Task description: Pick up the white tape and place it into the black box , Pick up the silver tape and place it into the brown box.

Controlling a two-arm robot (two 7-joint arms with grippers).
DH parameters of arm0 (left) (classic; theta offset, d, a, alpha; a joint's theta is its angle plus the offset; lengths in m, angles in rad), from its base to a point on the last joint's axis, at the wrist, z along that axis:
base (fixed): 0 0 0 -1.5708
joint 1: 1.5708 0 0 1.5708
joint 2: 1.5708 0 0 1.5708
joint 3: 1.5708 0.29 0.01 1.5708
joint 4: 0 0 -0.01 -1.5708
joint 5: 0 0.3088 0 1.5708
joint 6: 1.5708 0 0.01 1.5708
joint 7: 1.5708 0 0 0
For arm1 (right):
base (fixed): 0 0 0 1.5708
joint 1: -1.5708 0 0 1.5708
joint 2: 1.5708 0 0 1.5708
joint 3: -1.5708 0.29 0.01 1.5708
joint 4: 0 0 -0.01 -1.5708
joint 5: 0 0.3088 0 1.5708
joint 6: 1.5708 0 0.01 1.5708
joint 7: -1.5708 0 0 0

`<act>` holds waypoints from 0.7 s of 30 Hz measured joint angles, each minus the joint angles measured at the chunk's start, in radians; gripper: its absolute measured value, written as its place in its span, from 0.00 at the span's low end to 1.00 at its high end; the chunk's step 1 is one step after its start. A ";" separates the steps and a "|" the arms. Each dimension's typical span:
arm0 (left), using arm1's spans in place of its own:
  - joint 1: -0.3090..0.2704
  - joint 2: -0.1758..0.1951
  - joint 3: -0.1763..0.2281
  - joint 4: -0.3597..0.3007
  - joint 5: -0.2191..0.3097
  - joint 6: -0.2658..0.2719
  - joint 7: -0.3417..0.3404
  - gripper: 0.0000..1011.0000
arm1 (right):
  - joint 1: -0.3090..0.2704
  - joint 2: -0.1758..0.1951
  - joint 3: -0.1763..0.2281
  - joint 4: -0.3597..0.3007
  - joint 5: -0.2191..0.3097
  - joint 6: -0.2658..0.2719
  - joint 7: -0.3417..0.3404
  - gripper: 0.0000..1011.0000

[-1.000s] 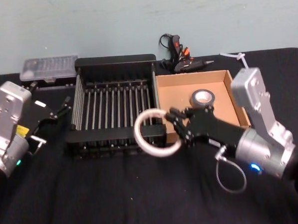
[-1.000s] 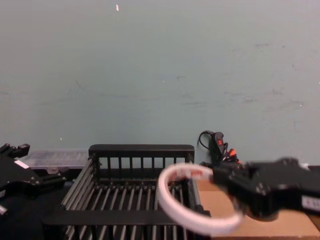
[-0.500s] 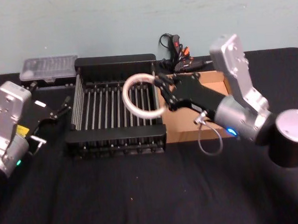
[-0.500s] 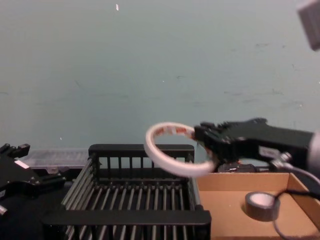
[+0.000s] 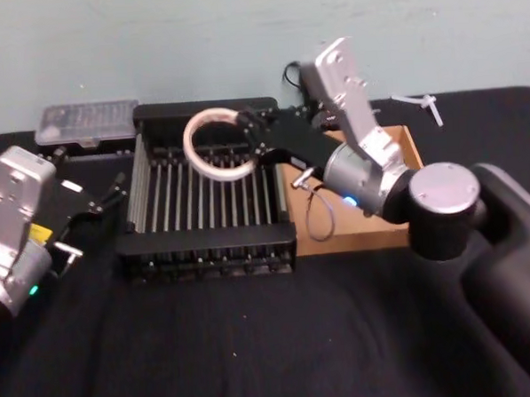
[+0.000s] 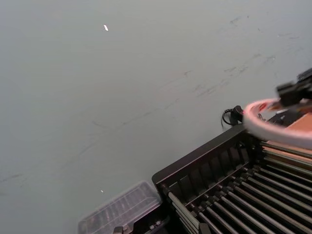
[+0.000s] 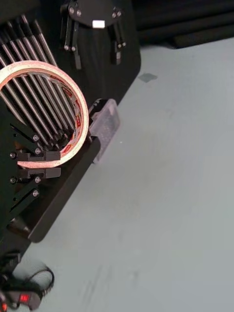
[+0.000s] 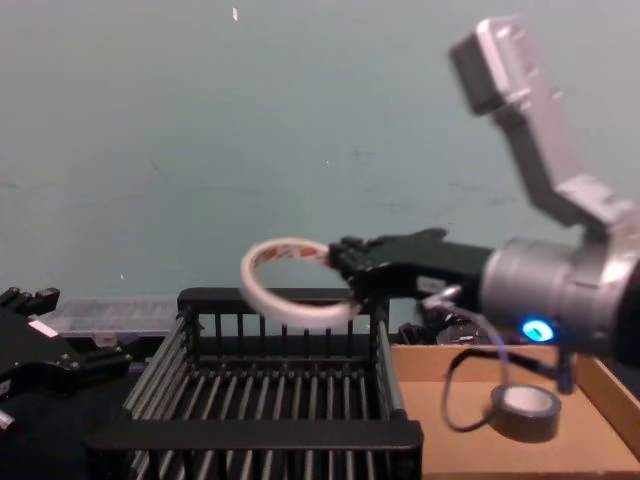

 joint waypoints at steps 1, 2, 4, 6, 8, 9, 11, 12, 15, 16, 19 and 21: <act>0.000 0.000 0.000 0.000 0.000 0.000 0.000 0.99 | 0.007 -0.007 -0.002 0.015 -0.005 -0.001 -0.002 0.08; 0.000 0.000 0.000 0.000 0.000 0.000 0.000 0.99 | 0.017 -0.017 -0.005 0.036 -0.011 -0.001 -0.005 0.08; 0.000 0.000 0.000 0.000 0.000 0.000 0.000 0.99 | 0.038 -0.041 -0.011 0.086 -0.025 -0.003 -0.011 0.08; 0.000 0.000 0.000 0.000 0.000 0.000 0.000 0.99 | 0.051 -0.056 -0.013 0.117 -0.033 -0.004 -0.014 0.08; 0.000 0.000 0.000 0.000 0.000 0.000 0.000 0.99 | 0.066 -0.074 -0.015 0.157 -0.044 -0.006 -0.018 0.08; 0.000 0.000 0.000 0.000 0.000 0.000 0.000 0.99 | 0.070 -0.080 -0.015 0.168 -0.047 -0.007 -0.019 0.08; 0.000 0.000 0.000 0.000 0.000 0.000 0.000 0.99 | 0.081 -0.094 -0.015 0.199 -0.055 -0.008 -0.021 0.08; 0.000 0.000 0.000 0.000 0.000 0.000 0.000 0.99 | 0.084 -0.098 -0.015 0.209 -0.058 -0.008 -0.022 0.08; 0.000 0.000 0.000 0.000 0.000 0.000 0.000 0.99 | 0.091 -0.110 -0.013 0.238 -0.069 -0.008 -0.025 0.08; 0.000 0.000 0.000 0.000 0.000 0.000 0.000 0.99 | 0.093 -0.112 -0.013 0.244 -0.072 -0.008 -0.025 0.08; 0.000 0.000 0.000 0.000 0.000 0.000 0.000 0.99 | 0.096 -0.119 -0.010 0.264 -0.085 -0.007 -0.025 0.08; 0.000 0.000 0.000 0.000 0.000 0.000 0.000 0.99 | 0.096 -0.121 -0.008 0.267 -0.088 -0.005 -0.025 0.08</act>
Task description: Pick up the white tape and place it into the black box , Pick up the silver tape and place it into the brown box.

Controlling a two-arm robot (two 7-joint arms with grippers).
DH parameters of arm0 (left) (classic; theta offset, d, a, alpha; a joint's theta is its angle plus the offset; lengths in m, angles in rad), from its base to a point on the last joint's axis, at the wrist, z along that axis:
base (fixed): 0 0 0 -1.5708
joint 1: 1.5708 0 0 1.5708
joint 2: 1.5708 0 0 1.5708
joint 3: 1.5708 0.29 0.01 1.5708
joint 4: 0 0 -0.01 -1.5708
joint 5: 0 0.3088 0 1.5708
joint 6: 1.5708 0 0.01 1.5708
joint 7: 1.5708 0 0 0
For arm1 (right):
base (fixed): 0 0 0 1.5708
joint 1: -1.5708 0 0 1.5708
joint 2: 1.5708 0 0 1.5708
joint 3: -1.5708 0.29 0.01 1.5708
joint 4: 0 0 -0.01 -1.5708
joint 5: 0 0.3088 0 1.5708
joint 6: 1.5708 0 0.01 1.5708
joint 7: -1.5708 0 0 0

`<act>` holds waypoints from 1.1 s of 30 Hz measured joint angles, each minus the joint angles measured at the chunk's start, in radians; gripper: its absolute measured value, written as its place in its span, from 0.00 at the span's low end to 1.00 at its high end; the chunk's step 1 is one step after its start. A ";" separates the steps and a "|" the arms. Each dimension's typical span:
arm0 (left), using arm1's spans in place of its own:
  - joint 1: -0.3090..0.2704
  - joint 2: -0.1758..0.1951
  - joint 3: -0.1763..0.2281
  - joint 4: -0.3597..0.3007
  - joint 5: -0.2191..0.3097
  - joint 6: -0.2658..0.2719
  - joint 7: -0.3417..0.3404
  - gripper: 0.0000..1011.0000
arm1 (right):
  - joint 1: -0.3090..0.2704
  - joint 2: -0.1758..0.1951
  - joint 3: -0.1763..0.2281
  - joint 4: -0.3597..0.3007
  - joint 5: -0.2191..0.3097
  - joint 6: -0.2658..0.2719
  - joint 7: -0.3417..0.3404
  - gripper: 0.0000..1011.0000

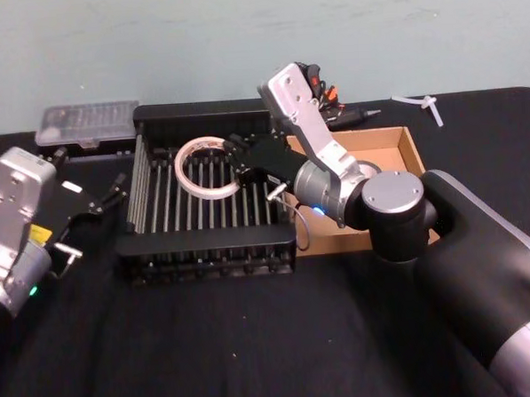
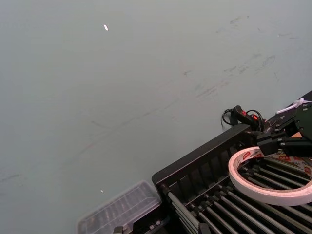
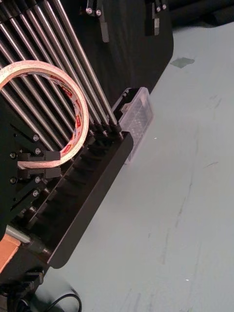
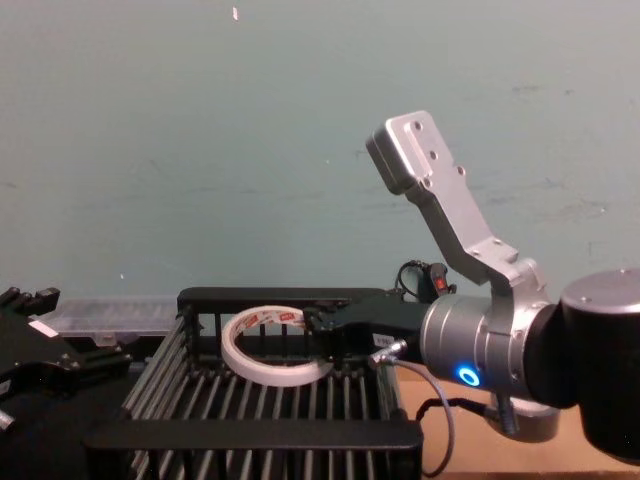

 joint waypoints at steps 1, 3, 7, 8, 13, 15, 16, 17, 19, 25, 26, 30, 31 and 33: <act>0.000 0.000 0.000 0.000 0.000 0.000 0.000 0.99 | 0.000 -0.001 0.001 0.001 -0.002 0.001 0.000 0.08; 0.000 0.000 0.000 0.000 0.000 0.000 0.000 0.99 | 0.000 -0.003 0.005 0.003 -0.008 0.002 0.000 0.08; 0.000 0.000 0.000 0.000 0.000 0.000 0.000 0.99 | 0.000 -0.003 0.006 0.003 -0.010 0.003 0.000 0.08; 0.000 0.000 0.000 0.000 0.000 0.000 0.000 0.99 | 0.000 -0.003 0.006 0.003 -0.010 0.003 0.000 0.08; 0.000 0.000 0.000 0.000 0.000 0.000 0.000 0.99 | 0.000 -0.003 0.005 0.002 -0.009 0.004 0.001 0.08; 0.000 0.000 0.000 0.000 0.000 0.000 0.000 0.99 | -0.001 -0.002 0.005 0.002 -0.009 0.004 0.001 0.10; 0.000 0.000 0.000 0.000 0.000 0.000 0.000 0.99 | -0.001 -0.002 0.005 0.002 -0.009 0.004 0.001 0.13; 0.000 0.000 0.000 0.000 0.000 0.000 0.000 0.99 | -0.001 -0.002 0.005 0.001 -0.009 0.004 0.001 0.17; 0.000 0.000 0.000 0.000 0.000 0.000 0.000 0.99 | -0.001 -0.002 0.005 0.001 -0.008 0.004 0.001 0.22; 0.000 0.000 0.000 0.000 0.000 0.000 0.000 0.99 | -0.001 -0.002 0.004 0.001 -0.007 0.004 0.002 0.41; 0.000 0.000 0.000 0.000 0.000 0.000 0.000 0.99 | -0.001 -0.001 0.004 0.001 -0.007 0.004 0.002 0.43; 0.000 0.000 0.000 0.000 0.000 0.000 0.000 0.99 | -0.001 -0.001 0.004 0.000 -0.006 0.004 0.002 0.57; 0.000 0.000 0.000 0.000 0.000 0.000 0.000 0.99 | -0.001 -0.001 0.004 0.000 -0.006 0.004 0.002 0.58; 0.000 0.000 0.000 0.000 0.000 0.000 0.000 0.99 | -0.001 -0.001 0.004 0.000 -0.006 0.004 0.002 0.65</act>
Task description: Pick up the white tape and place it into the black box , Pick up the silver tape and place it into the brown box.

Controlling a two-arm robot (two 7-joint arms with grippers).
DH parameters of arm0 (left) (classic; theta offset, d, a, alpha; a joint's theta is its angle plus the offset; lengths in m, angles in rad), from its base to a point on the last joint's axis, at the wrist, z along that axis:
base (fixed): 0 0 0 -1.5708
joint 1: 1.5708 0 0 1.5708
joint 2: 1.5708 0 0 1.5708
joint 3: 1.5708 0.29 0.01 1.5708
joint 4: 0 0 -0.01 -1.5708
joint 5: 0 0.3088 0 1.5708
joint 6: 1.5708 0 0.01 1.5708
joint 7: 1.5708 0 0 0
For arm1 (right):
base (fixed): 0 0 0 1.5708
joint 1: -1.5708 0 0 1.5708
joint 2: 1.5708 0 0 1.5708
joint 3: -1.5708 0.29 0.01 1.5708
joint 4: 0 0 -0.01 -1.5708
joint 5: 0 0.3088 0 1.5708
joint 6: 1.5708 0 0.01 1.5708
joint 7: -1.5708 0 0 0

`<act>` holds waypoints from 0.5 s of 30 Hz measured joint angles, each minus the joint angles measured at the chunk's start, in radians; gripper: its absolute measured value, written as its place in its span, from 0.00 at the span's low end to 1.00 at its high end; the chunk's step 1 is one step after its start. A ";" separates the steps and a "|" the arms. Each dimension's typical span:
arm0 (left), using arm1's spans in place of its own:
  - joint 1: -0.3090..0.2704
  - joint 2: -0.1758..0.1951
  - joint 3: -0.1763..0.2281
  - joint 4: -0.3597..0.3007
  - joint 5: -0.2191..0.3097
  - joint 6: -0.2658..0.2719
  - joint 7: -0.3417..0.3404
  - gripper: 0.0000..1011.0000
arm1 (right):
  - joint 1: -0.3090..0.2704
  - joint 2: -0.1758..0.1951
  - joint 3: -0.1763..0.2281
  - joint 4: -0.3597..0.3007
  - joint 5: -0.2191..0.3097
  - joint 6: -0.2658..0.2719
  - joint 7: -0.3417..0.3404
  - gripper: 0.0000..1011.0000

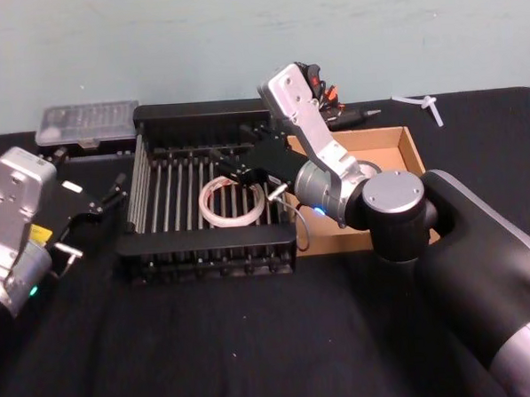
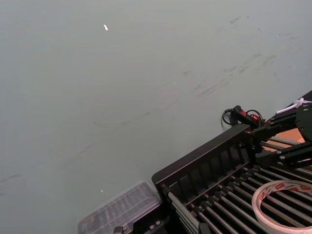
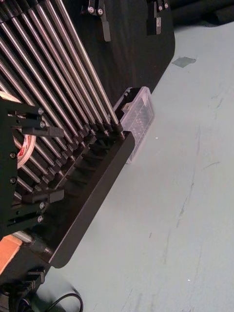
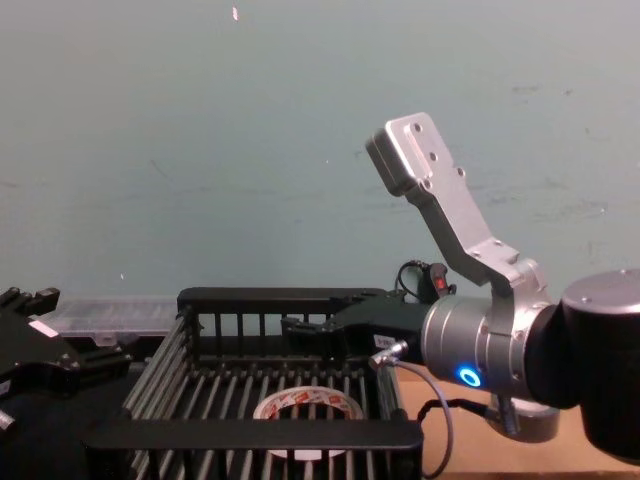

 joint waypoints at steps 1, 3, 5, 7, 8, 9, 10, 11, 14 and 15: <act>0.000 0.000 0.000 0.000 0.000 0.000 0.000 0.99 | 0.000 0.000 0.000 0.000 0.000 0.000 0.000 0.66; 0.000 0.000 0.000 0.000 0.000 0.000 0.000 0.99 | 0.000 0.000 0.000 0.000 0.000 0.000 0.000 0.75; 0.000 0.000 0.000 0.000 0.000 0.000 0.000 0.99 | 0.000 0.000 0.000 0.000 0.000 0.000 0.000 0.82; 0.000 0.000 0.000 0.000 0.000 0.000 0.000 0.99 | 0.000 0.000 0.000 0.000 0.001 0.000 0.000 0.85; 0.000 0.000 0.000 0.000 0.000 0.000 0.000 0.99 | 0.000 0.000 0.000 0.000 0.001 0.000 0.000 0.89; 0.000 0.000 0.000 0.000 0.000 0.000 0.000 0.99 | 0.000 0.000 0.000 0.000 0.001 0.000 0.000 0.92; 0.000 0.000 0.000 0.000 0.000 0.000 0.000 0.99 | 0.000 0.000 0.000 0.000 0.001 0.000 0.000 0.93; 0.000 0.000 0.000 0.000 0.000 0.000 0.000 0.99 | 0.000 0.000 0.000 0.000 0.001 0.000 0.000 0.97; 0.000 0.000 0.000 0.000 0.000 0.000 0.000 0.99 | 0.000 0.000 0.000 0.000 0.001 0.000 0.000 0.99; 0.000 0.000 0.000 0.000 0.000 0.000 0.000 0.99 | 0.000 0.000 0.000 0.000 0.001 0.000 0.000 0.99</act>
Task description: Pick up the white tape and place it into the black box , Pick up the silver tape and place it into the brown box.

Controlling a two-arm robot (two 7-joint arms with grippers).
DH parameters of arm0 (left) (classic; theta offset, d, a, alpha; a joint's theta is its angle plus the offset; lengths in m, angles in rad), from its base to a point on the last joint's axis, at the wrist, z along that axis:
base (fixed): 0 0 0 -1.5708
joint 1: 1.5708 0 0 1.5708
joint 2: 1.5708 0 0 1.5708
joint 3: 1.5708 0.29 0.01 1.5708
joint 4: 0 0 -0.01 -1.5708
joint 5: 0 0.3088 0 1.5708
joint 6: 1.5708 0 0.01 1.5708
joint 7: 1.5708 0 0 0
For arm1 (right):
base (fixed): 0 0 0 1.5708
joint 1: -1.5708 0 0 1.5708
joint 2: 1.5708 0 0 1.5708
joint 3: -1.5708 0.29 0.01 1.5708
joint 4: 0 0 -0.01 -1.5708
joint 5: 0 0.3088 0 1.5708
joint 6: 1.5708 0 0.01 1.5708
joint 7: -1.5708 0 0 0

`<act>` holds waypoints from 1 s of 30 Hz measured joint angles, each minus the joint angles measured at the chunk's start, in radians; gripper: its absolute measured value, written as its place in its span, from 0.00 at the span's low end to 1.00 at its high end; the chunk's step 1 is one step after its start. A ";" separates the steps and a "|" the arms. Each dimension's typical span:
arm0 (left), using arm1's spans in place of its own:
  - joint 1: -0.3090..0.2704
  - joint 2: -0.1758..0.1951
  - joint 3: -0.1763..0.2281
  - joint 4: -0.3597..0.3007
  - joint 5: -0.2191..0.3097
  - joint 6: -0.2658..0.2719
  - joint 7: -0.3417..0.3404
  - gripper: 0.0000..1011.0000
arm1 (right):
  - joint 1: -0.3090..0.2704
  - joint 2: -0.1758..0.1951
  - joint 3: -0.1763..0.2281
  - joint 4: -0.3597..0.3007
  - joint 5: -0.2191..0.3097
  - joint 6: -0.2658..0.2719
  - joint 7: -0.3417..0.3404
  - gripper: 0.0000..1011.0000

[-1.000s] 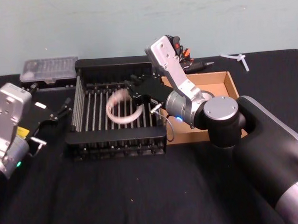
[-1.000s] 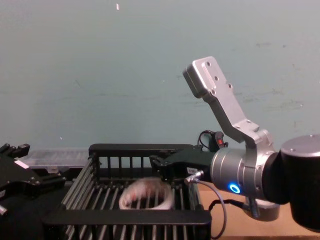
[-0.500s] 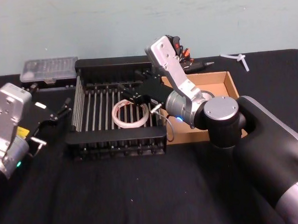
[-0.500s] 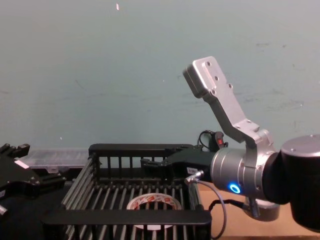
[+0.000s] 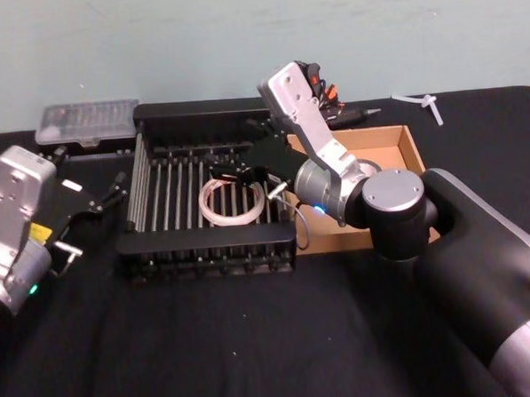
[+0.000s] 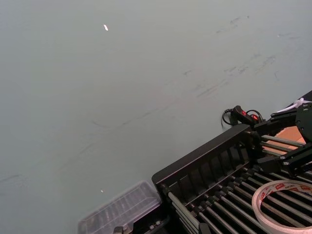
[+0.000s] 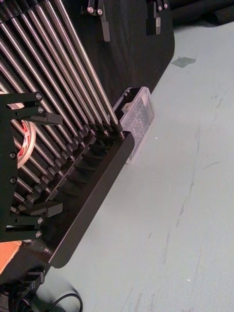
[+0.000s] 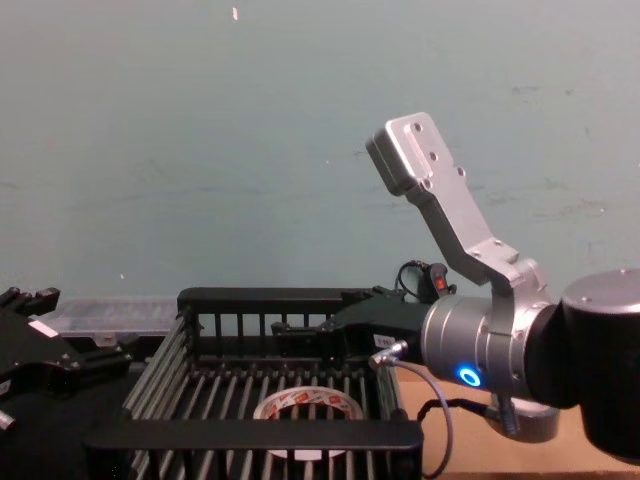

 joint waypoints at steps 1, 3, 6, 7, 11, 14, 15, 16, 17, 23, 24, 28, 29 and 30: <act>0.000 0.000 0.000 0.000 0.000 0.000 0.000 0.99 | 0.000 0.000 0.000 0.000 0.000 0.000 0.000 0.99; 0.000 0.000 0.000 0.000 0.000 0.000 0.000 0.99 | 0.000 0.000 0.000 0.000 0.000 0.000 0.000 0.99; 0.000 0.000 0.000 0.000 0.000 0.000 0.000 0.99 | 0.000 0.000 0.000 0.000 0.000 0.000 0.000 0.99; 0.000 0.000 0.000 0.000 0.000 0.000 0.000 0.99 | -0.002 0.000 0.002 -0.003 0.000 0.000 0.002 0.99; 0.000 0.000 0.000 0.000 0.000 0.000 0.000 0.99 | -0.012 0.005 0.014 -0.025 0.003 0.005 0.011 0.99; 0.000 0.000 0.000 0.000 0.000 0.000 0.000 0.99 | -0.023 0.015 0.024 -0.057 0.007 0.013 0.017 0.99; 0.000 0.000 0.000 0.000 0.000 0.000 0.000 0.99 | -0.026 0.018 0.027 -0.067 0.009 0.015 0.019 0.99; 0.000 0.000 0.000 0.000 0.000 0.000 0.000 0.99 | -0.035 0.024 0.033 -0.091 0.013 0.019 0.022 0.99; 0.000 0.000 0.000 0.000 0.000 0.000 0.000 0.99 | -0.039 0.028 0.035 -0.100 0.015 0.021 0.023 0.99; 0.000 0.000 0.000 0.000 0.000 0.000 0.000 0.99 | -0.086 0.069 0.067 -0.215 0.039 0.034 0.030 0.99; 0.000 0.000 0.000 0.000 0.000 0.000 0.000 0.99 | -0.100 0.081 0.075 -0.242 0.045 0.037 0.030 0.99; 0.000 0.000 0.000 0.000 0.000 0.000 0.000 0.99 | -0.138 0.114 0.101 -0.309 0.062 0.040 0.028 0.99; 0.000 0.000 0.000 0.000 0.000 0.000 0.000 0.99 | -0.146 0.121 0.107 -0.321 0.066 0.041 0.027 0.99; 0.000 0.000 0.000 0.000 0.000 0.000 0.000 0.99 | -0.165 0.136 0.120 -0.348 0.073 0.041 0.022 0.99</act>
